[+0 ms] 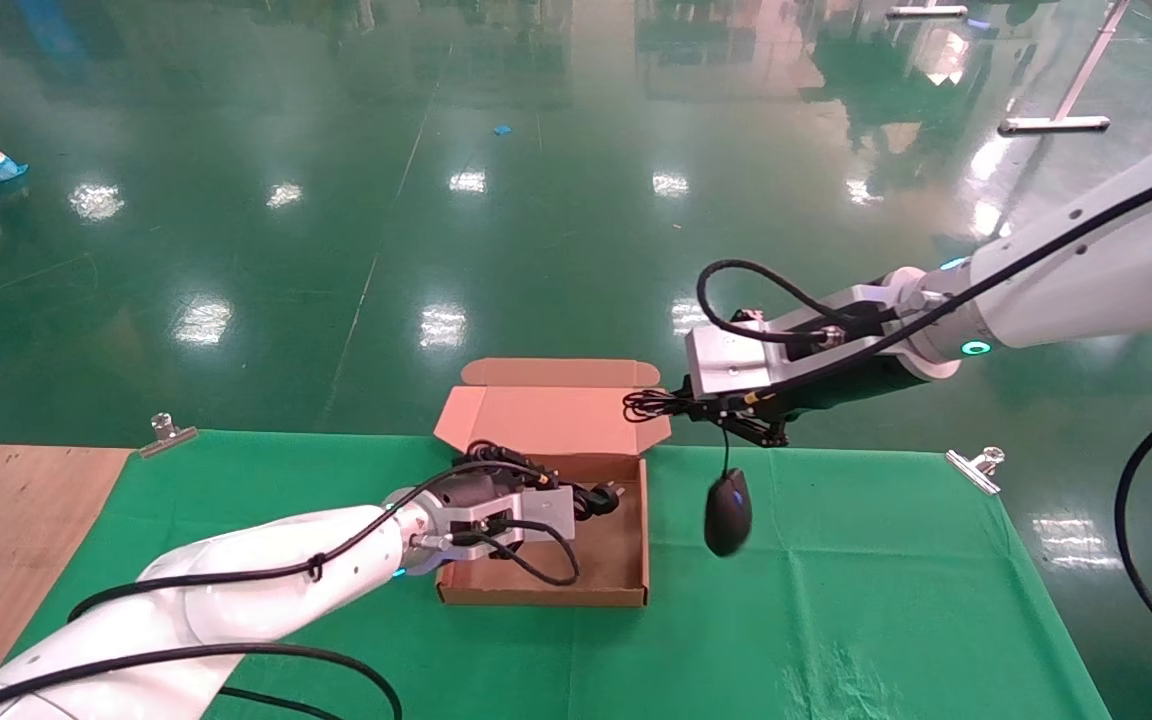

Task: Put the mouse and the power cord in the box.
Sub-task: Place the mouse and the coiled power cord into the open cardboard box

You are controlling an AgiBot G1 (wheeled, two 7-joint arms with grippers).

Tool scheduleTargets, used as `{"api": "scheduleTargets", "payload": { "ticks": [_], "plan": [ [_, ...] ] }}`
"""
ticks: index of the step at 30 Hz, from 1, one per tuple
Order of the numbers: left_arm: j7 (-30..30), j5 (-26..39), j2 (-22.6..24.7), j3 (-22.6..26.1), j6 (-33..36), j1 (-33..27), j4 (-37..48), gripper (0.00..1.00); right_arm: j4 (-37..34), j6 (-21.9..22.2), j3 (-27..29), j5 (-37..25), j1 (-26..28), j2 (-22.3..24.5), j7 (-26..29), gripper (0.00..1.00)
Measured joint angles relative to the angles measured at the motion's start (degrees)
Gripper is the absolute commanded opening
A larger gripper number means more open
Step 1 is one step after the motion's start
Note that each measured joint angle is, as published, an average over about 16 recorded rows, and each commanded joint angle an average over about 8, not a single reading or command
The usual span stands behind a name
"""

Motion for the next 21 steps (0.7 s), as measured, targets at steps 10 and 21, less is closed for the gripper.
{"api": "scheduleTargets", "payload": {
  "ticks": [10,21],
  "plan": [
    [-12.4,2.6,-0.1,8.4,-0.3,-0.6,-1.9,1.0,-0.1,0.3,0.3,0.5,-1.2,0.7,-0.4,0.0],
    [-15.6,1.1,-0.5,13.2,-0.6,-1.6,-3.3,1.0,-1.0,0.1,0.6,1.1,-1.6,0.6,-1.1,0.0]
  ]
}}
